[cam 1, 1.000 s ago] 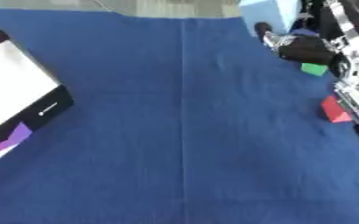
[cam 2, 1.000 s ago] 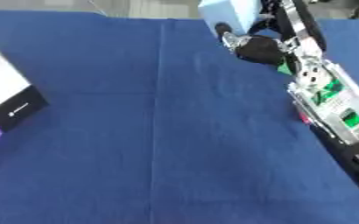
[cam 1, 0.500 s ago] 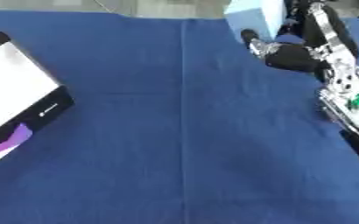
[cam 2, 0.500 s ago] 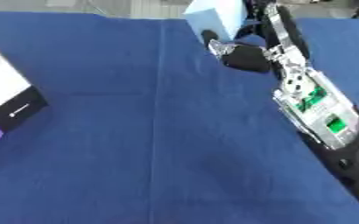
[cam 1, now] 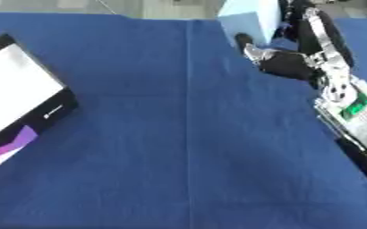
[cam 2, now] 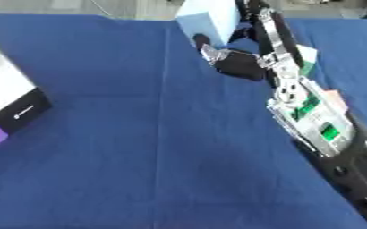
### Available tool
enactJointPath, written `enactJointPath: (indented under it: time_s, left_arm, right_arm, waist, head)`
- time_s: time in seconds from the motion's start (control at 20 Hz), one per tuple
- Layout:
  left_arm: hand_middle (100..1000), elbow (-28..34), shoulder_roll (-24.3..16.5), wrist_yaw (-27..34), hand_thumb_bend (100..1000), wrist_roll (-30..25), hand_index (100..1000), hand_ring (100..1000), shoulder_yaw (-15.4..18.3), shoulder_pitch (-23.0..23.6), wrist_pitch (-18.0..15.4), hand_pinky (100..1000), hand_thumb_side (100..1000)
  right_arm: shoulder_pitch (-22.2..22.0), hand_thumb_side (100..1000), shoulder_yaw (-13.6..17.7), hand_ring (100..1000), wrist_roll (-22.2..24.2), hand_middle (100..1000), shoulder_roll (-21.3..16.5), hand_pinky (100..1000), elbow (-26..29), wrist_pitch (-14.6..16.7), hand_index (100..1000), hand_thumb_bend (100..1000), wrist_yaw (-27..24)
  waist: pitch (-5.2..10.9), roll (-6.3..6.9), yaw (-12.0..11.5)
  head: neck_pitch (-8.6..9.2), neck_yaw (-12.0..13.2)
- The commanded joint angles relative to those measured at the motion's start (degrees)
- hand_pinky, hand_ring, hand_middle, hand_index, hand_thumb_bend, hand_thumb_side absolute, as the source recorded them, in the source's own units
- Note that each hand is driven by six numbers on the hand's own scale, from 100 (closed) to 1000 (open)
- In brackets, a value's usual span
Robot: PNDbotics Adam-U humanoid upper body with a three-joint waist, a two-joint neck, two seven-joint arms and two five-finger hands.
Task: Pick up the objects with one hand, pass them to the other hand, and then place them into the box on the other side of the table.
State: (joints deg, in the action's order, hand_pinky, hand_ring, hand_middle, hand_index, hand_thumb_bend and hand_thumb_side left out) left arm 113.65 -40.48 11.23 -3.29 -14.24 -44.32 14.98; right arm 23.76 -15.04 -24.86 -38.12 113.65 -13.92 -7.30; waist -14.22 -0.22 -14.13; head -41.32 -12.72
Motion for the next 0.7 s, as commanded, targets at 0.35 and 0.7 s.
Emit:
enactJointPath:
  time_s: [0.35, 0.7]
  left_arm:
    - [771, 0.9, -1.1, -6.3, 136, -8.8, 818, 774, -5.5, -6.4, 3.6, 891, 603]
    - [779, 0.9, 0.4, -11.5, 160, -15.2, 837, 782, -9.2, -9.3, 7.1, 888, 544]
  right_arm:
    - [1.2, 100, -1.9, 722, 1.2, 536, 0.2, 582, 0.0, 1.2, 548, 100, 2.5]
    - [1.4, 100, -3.8, 725, 2.4, 539, 0.4, 579, 0.2, 1.6, 550, 100, 3.5]
  waist:
    - [2.04, 0.59, -0.6]
    - [2.12, 0.61, -0.7]
  head:
    - [-0.98, 0.2]
    - [-0.93, 0.4]
